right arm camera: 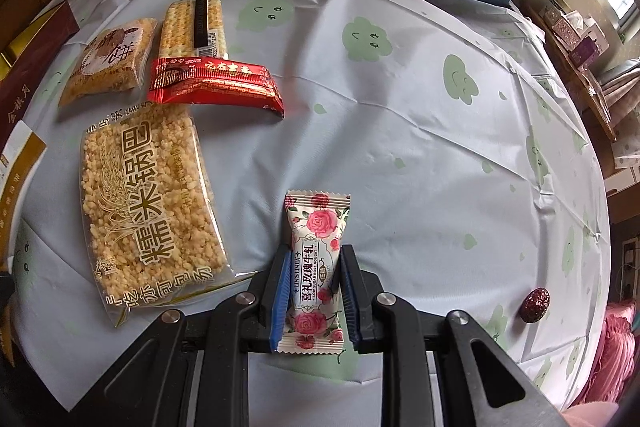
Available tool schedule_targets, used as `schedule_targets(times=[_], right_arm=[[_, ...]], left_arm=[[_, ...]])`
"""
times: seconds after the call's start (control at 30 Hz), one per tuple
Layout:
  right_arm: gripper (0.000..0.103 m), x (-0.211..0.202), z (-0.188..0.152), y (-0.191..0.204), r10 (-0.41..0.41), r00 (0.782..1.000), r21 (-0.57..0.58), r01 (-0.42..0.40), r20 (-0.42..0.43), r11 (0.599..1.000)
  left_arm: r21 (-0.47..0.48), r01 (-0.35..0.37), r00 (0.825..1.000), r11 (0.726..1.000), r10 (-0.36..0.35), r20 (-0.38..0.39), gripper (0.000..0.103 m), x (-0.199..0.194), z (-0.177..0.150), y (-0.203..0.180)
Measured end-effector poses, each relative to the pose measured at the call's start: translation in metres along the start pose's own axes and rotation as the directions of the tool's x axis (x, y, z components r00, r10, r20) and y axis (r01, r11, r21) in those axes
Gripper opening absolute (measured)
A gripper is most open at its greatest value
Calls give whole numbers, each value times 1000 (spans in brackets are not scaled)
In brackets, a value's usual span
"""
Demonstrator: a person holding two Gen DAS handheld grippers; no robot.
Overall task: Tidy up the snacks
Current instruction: 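Lift the white-gold stick pack with the left gripper toward the gold box, then lower the stick pack into the gold box and open the left gripper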
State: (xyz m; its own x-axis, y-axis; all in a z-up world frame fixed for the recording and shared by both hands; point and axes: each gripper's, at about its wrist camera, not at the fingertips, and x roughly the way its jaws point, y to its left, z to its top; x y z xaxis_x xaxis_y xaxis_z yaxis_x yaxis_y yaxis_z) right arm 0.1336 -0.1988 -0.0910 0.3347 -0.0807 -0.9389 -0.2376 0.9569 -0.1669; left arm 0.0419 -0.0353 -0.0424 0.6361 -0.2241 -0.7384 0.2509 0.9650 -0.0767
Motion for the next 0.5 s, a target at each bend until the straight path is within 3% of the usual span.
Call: schedule_targets(times=[0.33,0.5], right_arm=[[24,-3,-2,-2,-2,1000,-12,2,6,1000],[24,-3,-3,-1,-5,1000,-17,6,10,1000]], left_arm=[[-94,-26,998,995,31,53,25,-33,19,32],[-164,-78,992,983,93,83,25,-52,34,64]])
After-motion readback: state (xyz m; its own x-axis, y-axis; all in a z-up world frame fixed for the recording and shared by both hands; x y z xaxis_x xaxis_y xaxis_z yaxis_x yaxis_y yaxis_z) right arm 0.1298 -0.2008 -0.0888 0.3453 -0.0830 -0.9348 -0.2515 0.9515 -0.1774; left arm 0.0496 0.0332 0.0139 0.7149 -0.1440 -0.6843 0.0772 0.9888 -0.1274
